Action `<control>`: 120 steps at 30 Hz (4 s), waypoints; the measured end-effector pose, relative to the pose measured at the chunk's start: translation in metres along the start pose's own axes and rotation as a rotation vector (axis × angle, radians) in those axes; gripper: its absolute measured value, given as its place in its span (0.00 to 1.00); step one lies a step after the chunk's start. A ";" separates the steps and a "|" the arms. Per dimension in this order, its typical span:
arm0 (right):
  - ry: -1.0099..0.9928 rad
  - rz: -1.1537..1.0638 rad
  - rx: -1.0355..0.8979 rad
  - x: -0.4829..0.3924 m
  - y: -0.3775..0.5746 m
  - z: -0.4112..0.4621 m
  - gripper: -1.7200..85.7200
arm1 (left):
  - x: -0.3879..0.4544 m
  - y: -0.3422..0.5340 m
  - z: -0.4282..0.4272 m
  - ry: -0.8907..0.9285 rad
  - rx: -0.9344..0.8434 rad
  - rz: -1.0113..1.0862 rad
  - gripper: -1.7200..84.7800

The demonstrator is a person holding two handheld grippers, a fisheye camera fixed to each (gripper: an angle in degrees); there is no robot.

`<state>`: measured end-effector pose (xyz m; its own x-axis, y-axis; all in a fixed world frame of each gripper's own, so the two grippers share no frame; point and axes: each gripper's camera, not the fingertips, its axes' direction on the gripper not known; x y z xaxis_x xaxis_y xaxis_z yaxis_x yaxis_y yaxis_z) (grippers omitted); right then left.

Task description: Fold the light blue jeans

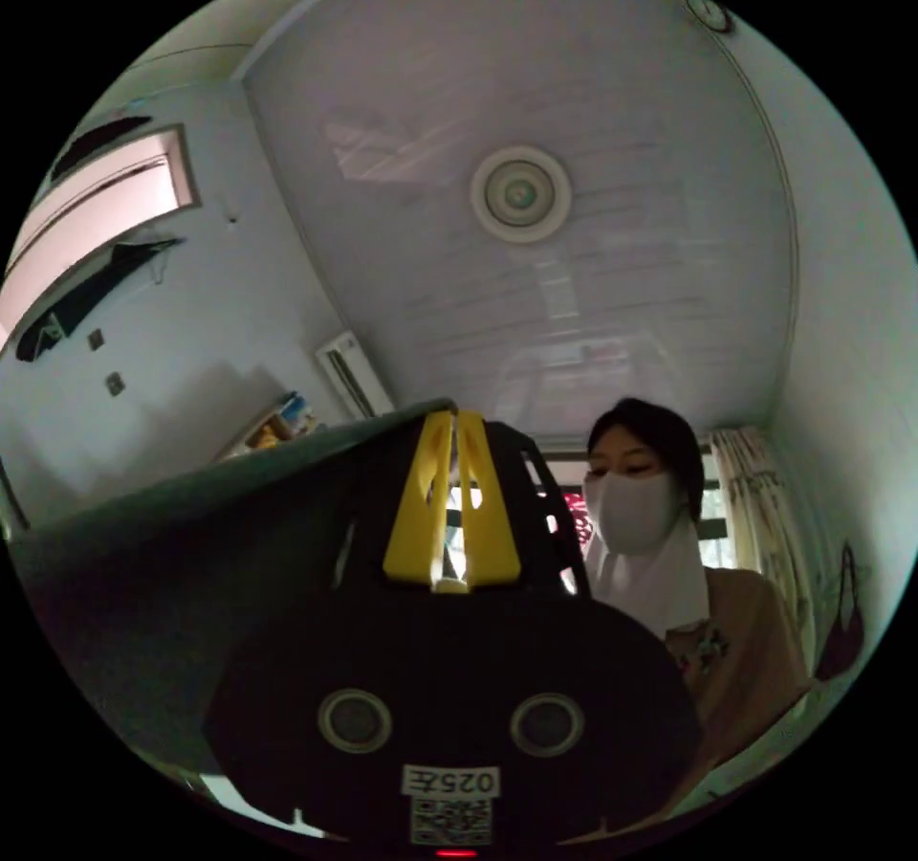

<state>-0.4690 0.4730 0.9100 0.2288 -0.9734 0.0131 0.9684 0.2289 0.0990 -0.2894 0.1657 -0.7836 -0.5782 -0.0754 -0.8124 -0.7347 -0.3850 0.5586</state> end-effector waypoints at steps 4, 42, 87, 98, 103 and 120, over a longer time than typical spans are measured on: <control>0.244 -0.098 -0.069 -0.056 0.113 -0.015 0.26 | 0.034 0.003 0.050 0.323 -0.021 0.021 0.01; 0.857 -0.415 -0.413 -0.211 0.291 -0.310 0.01 | 0.324 -0.128 0.179 0.212 -0.036 0.529 0.01; 0.751 -0.079 -1.236 0.335 0.443 -0.068 0.01 | -0.494 0.616 0.034 -0.787 0.057 -1.251 0.00; 0.648 0.422 -1.009 0.366 0.402 -0.097 0.04 | -0.646 0.501 0.145 -1.066 -0.582 -0.944 0.07; 0.672 0.536 -0.963 0.361 0.401 -0.097 0.07 | -0.724 0.542 0.319 -0.813 -1.193 -0.829 0.09; 1.191 -0.657 -1.296 0.270 0.485 0.009 0.09 | -0.773 1.013 0.668 -0.733 -2.567 -0.224 0.02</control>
<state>0.0617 0.3207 0.9702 -0.7732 -0.5124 -0.3736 0.2538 0.2900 -0.9228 -0.8232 0.4484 0.5221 -0.9233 0.0112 -0.3839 0.3808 -0.1035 -0.9188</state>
